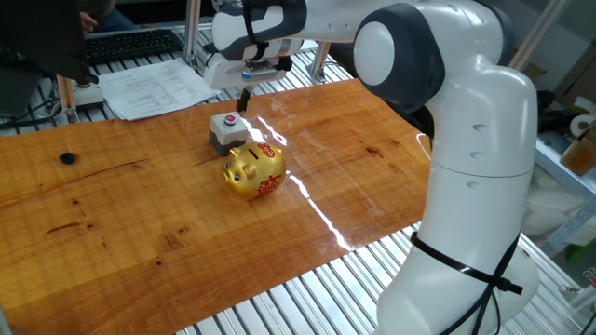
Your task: Drop coins into a piggy bank
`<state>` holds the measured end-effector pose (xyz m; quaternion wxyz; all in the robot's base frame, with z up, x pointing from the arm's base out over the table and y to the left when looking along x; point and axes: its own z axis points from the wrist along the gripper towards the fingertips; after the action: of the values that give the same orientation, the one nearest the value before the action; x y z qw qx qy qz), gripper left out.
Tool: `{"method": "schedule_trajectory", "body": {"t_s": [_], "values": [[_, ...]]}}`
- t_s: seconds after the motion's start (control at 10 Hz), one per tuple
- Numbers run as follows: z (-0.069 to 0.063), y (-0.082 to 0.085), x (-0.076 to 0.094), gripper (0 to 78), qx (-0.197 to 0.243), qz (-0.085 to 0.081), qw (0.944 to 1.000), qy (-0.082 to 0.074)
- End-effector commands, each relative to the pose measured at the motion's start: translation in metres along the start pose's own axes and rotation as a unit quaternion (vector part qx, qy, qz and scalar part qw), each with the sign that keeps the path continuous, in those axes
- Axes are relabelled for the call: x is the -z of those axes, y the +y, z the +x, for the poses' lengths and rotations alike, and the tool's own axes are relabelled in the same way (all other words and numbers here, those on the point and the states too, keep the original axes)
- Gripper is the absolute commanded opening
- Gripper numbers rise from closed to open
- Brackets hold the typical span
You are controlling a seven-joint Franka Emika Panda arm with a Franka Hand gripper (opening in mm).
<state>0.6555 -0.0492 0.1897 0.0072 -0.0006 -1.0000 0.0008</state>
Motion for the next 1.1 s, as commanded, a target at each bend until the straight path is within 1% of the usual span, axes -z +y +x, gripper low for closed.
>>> {"method": "schedule_trajectory", "body": {"t_s": [0.1, 0.3, 0.7, 0.9, 1.0, 1.1], "values": [[0.006, 0.001, 0.018, 1.1, -0.008, -0.003, 0.9999, 0.010], [0.013, 0.008, 0.027, 1.1, -0.016, -0.004, 0.9998, 0.014], [0.032, 0.028, 0.033, 1.1, -0.036, -0.007, 0.9992, 0.015], [0.043, 0.033, 0.031, 1.1, -0.034, -0.010, 0.9993, 0.013], [0.046, 0.034, 0.031, 1.1, -0.034, -0.012, 0.9993, 0.013], [0.054, 0.038, 0.030, 1.1, -0.033, -0.012, 0.9993, 0.013]]}}
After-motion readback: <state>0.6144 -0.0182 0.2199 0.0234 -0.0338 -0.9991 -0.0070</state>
